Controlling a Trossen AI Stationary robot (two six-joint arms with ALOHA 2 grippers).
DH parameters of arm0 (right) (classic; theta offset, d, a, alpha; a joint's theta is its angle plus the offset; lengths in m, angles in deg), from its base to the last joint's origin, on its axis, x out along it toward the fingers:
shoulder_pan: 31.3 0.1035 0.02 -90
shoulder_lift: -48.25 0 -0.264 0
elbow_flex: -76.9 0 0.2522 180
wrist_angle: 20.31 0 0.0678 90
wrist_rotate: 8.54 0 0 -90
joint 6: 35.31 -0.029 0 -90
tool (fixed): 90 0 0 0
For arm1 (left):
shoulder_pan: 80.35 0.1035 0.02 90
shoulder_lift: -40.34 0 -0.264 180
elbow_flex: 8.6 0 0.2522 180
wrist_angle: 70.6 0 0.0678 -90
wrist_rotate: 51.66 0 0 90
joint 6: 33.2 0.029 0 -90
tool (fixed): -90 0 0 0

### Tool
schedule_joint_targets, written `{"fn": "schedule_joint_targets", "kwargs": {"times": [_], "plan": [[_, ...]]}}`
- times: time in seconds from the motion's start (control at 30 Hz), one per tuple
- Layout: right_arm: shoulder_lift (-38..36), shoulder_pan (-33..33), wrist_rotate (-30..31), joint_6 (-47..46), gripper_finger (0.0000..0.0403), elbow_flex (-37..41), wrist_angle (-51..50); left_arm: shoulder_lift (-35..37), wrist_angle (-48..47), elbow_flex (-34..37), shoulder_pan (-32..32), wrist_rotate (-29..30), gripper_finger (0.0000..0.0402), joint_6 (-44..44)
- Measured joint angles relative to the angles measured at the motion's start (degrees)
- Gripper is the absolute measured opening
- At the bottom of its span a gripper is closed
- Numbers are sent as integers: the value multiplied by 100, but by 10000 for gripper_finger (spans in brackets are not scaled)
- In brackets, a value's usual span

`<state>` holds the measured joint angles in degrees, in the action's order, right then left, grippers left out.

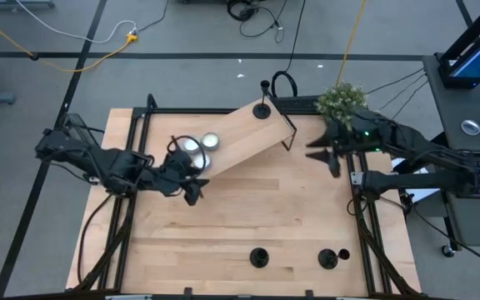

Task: Pick & Place candle stick holders
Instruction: Put the right black candle holder on the shelf

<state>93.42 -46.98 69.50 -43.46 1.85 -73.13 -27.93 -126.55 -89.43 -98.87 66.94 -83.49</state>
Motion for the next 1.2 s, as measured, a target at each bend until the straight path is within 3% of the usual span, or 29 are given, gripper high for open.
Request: {"fn": "schedule_joint_targets", "kwargs": {"times": [0.2, 0.33, 0.67, 0.87, 1.03, 1.2], "plan": [[-417, 406, -1051, -1180, 137, 0, -820, -90, 93, 0, -266, 115, 232, 40], [-583, 691, -1370, -1662, 134, 0, -841, -73, 89, 0, -510, 517, 232, 132], [-800, 1282, -1375, -1802, 134, 0, -644, -9, -264, 0, -1367, 1332, 232, -58], [-793, 1281, -1367, -1821, 133, 0, -597, 277, -440, 32, -1366, 1302, 232, 122], [-791, 1281, -1338, -1841, 134, 0, -530, 1046, -297, 598, -1270, 1126, 232, 371], [-774, 1281, -1082, -1813, 131, 0, -266, 2113, 661, 1792, -1222, 537, 232, 720]]}}
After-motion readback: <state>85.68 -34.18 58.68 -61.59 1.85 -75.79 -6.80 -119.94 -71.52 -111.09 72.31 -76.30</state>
